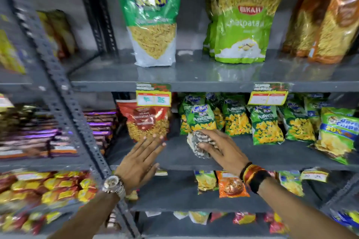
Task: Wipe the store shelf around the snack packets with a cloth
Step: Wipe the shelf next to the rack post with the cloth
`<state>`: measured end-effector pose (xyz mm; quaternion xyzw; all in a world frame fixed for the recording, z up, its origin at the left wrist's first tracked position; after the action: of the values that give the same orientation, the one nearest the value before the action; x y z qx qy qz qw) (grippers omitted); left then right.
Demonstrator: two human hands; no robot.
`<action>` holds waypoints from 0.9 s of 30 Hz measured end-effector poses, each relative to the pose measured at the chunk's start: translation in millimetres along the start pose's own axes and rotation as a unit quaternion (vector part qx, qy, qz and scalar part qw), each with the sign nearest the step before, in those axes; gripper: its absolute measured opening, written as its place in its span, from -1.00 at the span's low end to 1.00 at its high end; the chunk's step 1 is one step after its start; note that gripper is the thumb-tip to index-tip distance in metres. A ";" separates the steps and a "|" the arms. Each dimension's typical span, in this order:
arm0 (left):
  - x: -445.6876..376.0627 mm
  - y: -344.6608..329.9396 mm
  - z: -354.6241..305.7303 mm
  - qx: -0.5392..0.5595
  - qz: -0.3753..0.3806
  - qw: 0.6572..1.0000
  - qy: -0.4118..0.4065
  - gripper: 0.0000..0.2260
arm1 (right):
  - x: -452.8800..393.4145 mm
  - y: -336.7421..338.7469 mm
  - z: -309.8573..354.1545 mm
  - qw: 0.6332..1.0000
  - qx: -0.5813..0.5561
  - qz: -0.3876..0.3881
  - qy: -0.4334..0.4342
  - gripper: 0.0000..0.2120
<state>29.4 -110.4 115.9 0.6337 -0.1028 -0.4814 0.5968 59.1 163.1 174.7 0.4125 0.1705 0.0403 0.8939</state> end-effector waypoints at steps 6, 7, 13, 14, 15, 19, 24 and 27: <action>25.2 152.5 88.7 -0.097 -0.120 0.987 0.032 -0.53 | -38.6 10.8 161.1 0.991 -0.106 -0.031 0.080 -0.64; 25.3 176.5 104.0 -0.114 -0.137 0.983 0.039 -0.52 | -47.5 13.2 186.9 0.988 -0.108 -0.037 0.099 -0.64; -9.3 286.0 195.0 -0.207 -0.157 0.964 0.050 -0.49 | -137.4 22.9 280.6 0.986 -0.056 -0.072 0.137 -0.59; -19.4 298.0 207.8 -0.221 -0.151 0.962 0.048 -0.48 | -155.0 24.2 288.4 0.987 -0.046 -0.077 0.135 -0.59; -29.9 307.4 219.4 -0.238 -0.141 0.960 0.044 -0.47 | -172.1 24.6 295.0 0.988 -0.039 -0.079 0.130 -0.60; -64.6 322.9 255.4 -0.307 -0.107 0.945 0.034 -0.39 | -230.9 15.3 309.6 0.991 0.016 -0.079 0.107 -0.53; -76.9 317.9 281.6 -0.336 -0.113 0.934 0.036 -0.34 | -285.7 -10.8 307.1 0.991 0.059 -0.080 0.090 -0.57; -79.3 308.8 292.9 -0.341 -0.126 0.931 0.029 -0.34 | -318.1 -21.0 299.7 0.991 0.054 -0.089 0.081 -0.55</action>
<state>-89.0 -329.4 470.1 0.4133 0.1655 -0.5401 0.7142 -139.6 -135.3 425.7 0.4386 0.2805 -0.0156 0.8536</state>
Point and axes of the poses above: each hand's wrist, its own x-axis away from the middle knuckle, its own y-axis out of the back of the hand, z = x × y, the point moved 5 cm from there along -x, towards the middle knuckle, and after that the axes turned 1 degree about -x, right-handed, at the moved point
